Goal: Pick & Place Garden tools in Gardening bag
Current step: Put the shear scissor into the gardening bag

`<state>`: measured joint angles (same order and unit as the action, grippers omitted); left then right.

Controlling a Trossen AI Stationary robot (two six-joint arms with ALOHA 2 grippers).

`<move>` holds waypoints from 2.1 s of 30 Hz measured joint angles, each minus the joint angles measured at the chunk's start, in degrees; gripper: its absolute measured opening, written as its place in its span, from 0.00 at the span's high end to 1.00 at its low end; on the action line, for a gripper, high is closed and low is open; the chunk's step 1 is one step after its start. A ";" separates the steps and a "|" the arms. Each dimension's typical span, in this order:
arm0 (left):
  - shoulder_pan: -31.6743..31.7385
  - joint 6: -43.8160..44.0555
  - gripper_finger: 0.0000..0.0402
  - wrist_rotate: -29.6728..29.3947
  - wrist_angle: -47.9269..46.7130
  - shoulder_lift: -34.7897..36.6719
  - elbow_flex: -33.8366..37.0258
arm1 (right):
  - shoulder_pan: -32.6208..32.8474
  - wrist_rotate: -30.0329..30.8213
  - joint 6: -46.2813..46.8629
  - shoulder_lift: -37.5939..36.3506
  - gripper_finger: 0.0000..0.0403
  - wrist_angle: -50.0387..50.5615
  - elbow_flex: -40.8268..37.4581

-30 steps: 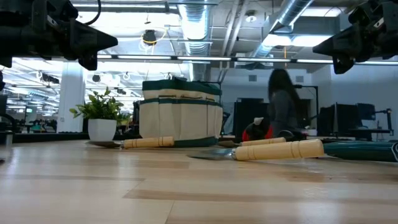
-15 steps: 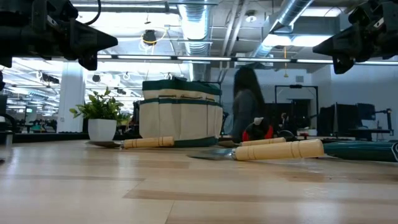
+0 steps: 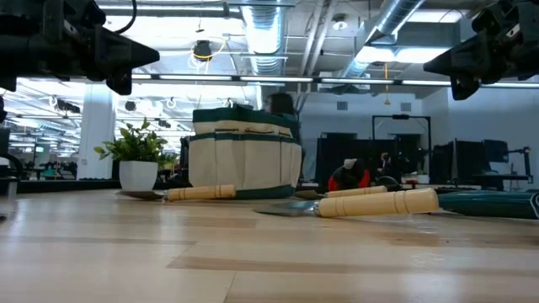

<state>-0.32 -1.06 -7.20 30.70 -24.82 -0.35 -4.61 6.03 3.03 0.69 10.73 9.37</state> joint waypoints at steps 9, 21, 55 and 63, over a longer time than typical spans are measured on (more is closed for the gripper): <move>0.00 0.00 0.98 0.00 0.35 0.02 -0.01 | 0.01 0.01 0.00 -0.01 0.99 -0.01 -0.01; 0.02 0.00 0.98 -0.02 0.72 0.01 -0.01 | -0.03 1.43 -1.52 -0.01 0.99 0.16 -0.01; 0.02 -1.53 0.98 -6.49 3.49 0.00 0.01 | -0.05 1.88 -0.49 0.00 0.99 0.67 0.00; 0.02 -1.53 0.98 -6.49 3.67 0.00 0.01 | -0.03 4.73 -0.09 0.00 0.99 0.78 -0.01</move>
<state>-0.30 -2.59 -13.69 34.37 -24.82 -0.34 -4.64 10.76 2.94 0.69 11.51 9.35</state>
